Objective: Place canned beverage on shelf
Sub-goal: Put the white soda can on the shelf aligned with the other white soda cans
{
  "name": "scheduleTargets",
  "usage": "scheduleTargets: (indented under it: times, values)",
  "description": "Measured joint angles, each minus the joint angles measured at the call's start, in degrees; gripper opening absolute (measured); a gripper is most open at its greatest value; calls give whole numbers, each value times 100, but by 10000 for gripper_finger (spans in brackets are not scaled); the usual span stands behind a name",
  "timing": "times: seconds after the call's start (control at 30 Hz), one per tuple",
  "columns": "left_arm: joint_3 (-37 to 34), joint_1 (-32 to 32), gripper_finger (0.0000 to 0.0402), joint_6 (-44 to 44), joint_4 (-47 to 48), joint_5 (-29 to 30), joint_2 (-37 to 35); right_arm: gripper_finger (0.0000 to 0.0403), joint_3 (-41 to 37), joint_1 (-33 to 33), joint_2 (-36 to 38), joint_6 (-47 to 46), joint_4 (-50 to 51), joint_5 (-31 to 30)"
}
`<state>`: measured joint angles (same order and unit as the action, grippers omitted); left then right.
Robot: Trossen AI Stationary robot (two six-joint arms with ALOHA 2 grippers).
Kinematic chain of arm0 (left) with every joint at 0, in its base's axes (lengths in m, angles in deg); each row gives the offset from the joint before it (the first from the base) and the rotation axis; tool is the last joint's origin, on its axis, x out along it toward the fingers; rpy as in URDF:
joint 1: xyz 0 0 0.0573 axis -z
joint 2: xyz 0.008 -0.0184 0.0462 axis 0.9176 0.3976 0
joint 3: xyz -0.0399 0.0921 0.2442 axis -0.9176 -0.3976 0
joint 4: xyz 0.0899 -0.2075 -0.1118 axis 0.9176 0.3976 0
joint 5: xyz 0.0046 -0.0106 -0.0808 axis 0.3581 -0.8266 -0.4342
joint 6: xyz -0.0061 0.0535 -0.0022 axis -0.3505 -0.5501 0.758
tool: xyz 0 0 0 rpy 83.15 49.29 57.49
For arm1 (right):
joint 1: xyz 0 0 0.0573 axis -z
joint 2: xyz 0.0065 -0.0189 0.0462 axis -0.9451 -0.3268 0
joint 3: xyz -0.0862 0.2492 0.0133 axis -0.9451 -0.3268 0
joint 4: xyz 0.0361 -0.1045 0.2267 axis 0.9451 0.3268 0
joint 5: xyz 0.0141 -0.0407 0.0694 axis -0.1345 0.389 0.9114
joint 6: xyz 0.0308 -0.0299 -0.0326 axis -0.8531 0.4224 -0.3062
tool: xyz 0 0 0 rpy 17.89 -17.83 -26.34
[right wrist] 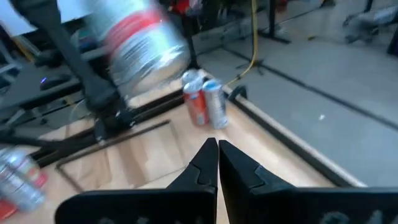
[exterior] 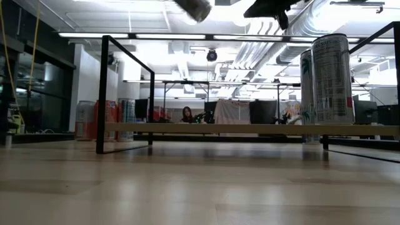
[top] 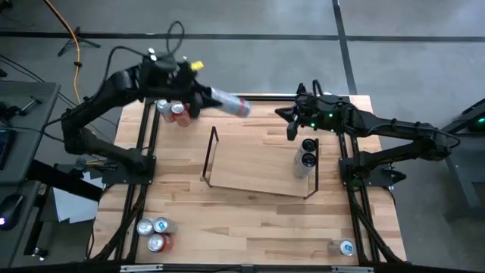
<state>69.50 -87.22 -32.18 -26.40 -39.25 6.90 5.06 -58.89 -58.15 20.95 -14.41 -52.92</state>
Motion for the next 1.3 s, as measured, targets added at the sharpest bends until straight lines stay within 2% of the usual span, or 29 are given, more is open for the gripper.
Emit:
scheduleTargets:
  times: [0.2, 0.37, 0.5, 0.67, 0.8, 0.97, 1.3]
  values:
    - [2, 1053, 196, -654, -213, 233, 570, 0, 525, -2, 197, 413, 146, -55]
    - [0, 1541, 196, -1328, -255, 245, 1283, 0, 1047, 0, 200, 637, 816, -54]
    - [6, 1800, 196, -1733, -314, 271, 1883, 0, 1179, -2, 188, 598, 1300, -201]
    - [91, 1949, 196, -2209, -242, 455, 2519, 0, 1083, 0, 183, 399, 1541, -260]
    - [96, 1992, 197, -2506, 153, 702, 2749, 0, 1041, -1, 172, 220, 1696, -268]
    - [97, 1999, 206, -2656, 857, 881, 2778, 0, 1038, -2, 172, 190, 1718, -277]
    - [98, 1998, 210, -2563, 1268, 721, 2781, 0, 1035, -1, 172, 175, 1744, -513]
